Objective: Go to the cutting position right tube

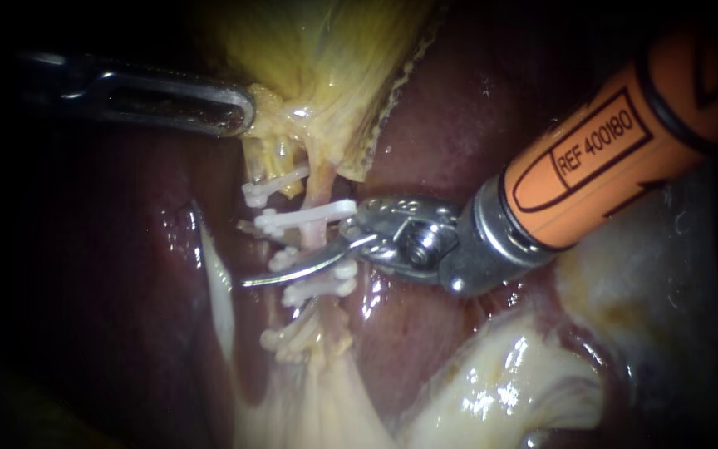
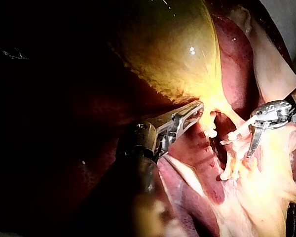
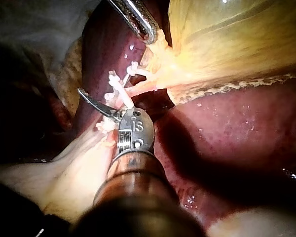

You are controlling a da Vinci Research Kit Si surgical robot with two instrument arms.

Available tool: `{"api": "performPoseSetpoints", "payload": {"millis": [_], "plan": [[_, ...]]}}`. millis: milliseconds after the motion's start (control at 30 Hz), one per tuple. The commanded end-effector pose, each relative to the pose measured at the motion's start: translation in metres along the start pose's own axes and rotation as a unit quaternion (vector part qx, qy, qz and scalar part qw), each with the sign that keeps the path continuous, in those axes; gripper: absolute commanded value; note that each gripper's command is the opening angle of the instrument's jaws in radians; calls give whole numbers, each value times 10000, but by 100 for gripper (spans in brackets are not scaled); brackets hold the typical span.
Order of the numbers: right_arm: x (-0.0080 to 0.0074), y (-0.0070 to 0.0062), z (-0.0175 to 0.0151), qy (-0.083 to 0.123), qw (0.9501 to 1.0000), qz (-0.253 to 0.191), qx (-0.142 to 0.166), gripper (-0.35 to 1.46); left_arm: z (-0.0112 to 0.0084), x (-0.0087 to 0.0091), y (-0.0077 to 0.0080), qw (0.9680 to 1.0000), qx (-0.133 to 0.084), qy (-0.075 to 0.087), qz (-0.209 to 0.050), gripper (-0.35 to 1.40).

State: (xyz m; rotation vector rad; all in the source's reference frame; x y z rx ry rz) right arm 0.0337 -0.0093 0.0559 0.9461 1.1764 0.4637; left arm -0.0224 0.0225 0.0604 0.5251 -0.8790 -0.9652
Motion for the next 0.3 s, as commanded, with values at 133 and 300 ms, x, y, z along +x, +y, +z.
{"api": "performPoseSetpoints", "payload": {"millis": [133, 300], "plan": [[-1, 2, -1, -3, 10000, -3, -7, 145, 0, 0, 0, 10000, 1, 0, 2, -35], [-1, 3, -1, -3, 10000, -33, -7, 145, 0, 0, 0, 10000, 1, 0, 2, -35]]}}
